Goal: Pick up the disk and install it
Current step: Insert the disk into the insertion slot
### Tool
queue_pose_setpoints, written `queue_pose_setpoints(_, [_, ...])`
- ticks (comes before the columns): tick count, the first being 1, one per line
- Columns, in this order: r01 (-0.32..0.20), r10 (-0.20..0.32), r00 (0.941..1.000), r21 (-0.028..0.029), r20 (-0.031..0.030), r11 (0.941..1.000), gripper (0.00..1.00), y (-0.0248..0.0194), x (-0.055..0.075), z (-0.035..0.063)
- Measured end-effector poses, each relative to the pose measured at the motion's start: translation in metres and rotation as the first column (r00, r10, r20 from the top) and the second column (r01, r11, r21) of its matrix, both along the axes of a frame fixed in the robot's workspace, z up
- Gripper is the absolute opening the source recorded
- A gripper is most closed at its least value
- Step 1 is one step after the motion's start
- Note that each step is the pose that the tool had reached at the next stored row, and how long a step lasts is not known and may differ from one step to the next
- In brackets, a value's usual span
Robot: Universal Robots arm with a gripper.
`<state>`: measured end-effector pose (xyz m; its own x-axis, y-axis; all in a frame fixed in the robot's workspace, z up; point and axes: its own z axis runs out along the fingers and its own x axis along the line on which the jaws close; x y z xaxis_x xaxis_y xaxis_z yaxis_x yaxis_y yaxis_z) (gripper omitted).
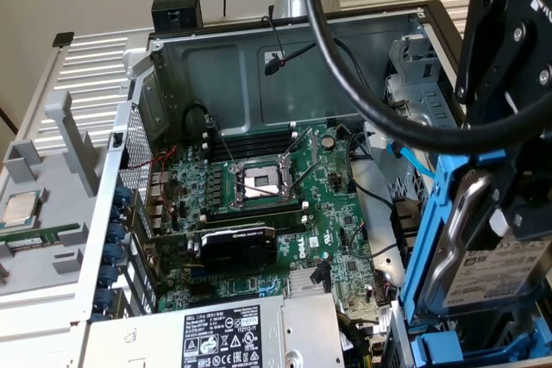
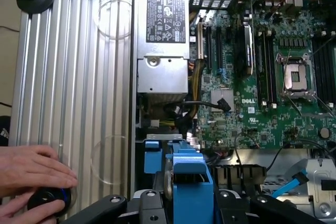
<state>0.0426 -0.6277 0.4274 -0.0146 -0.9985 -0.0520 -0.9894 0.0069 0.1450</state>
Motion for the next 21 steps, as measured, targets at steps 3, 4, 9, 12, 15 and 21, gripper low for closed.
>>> queue_pose_setpoints(3, [0.0,0.0,1.0,0.0025,-0.0012,1.0,0.37,-0.0006,0.0,-0.0008])
queue_pose_setpoints(4, [0.0,0.0,1.0,0.0038,-0.0015,1.0,0.37,-0.0009,0.0,-0.0011])
queue_pose_setpoints(9, [0.0,0.0,1.0,0.0088,-0.0035,1.0,0.37,-0.0021,0.0001,-0.0024])
queue_pose_setpoints(12, [0.0,0.0,1.0,0.0113,-0.0047,0.9999,0.37,-0.0025,0.0005,-0.003])
queue_pose_setpoints(15, [0.0,0.0,1.0,0.0134,-0.0065,0.9999,0.37,-0.003,0.0007,-0.0038])
queue_pose_setpoints(21, [0.0,0.0,0.9999,0.0165,-0.0102,0.9999,0.37,-0.0037,0.0013,-0.0056])
